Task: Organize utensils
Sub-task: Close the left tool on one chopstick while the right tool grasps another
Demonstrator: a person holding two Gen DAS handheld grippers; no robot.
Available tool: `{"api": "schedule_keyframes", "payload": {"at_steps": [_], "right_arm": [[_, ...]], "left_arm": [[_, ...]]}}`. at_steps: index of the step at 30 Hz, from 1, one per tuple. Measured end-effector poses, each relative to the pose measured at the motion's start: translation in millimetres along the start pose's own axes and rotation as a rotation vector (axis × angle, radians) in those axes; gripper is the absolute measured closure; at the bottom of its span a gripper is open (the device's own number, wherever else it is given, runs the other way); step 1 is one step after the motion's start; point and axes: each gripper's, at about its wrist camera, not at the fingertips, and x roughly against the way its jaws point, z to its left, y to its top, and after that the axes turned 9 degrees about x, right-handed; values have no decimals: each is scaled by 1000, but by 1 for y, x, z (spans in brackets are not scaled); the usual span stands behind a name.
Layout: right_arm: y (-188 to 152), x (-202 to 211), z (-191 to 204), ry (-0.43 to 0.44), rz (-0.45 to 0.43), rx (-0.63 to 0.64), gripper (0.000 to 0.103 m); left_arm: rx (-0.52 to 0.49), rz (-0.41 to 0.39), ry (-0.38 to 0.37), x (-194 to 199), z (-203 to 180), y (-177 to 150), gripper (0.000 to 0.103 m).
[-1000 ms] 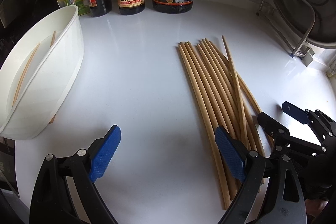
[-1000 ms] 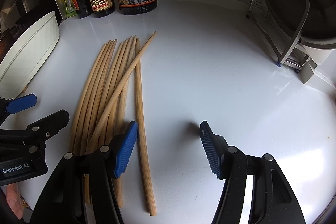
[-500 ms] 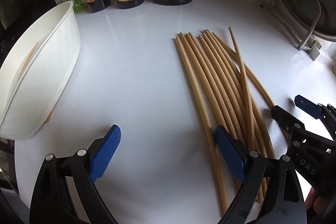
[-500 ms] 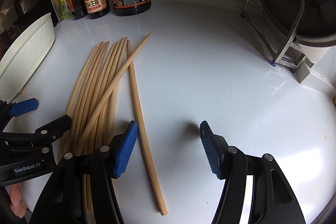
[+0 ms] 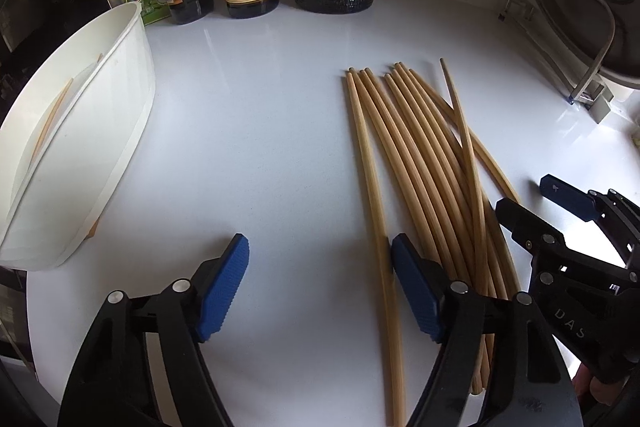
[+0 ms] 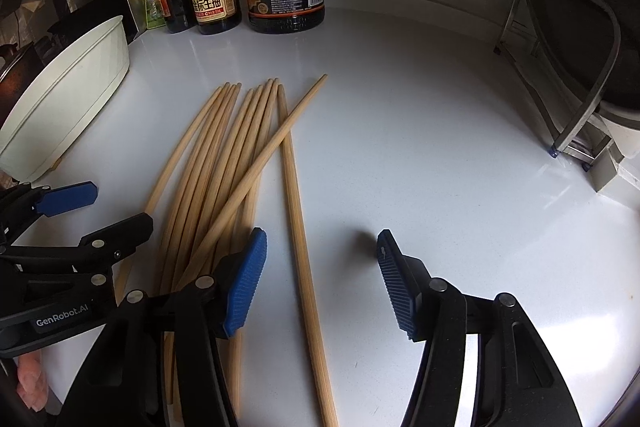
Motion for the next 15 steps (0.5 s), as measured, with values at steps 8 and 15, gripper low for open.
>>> {"api": "schedule_keyframes", "payload": {"at_steps": [8,15], "right_arm": [[12,0,10,20,16,65,97],[8,3,4,15,19,32,97]], "left_arm": [[-34,-2,-20,5,-9,1,79],[-29,9,-23,6,-5,3,96]]}}
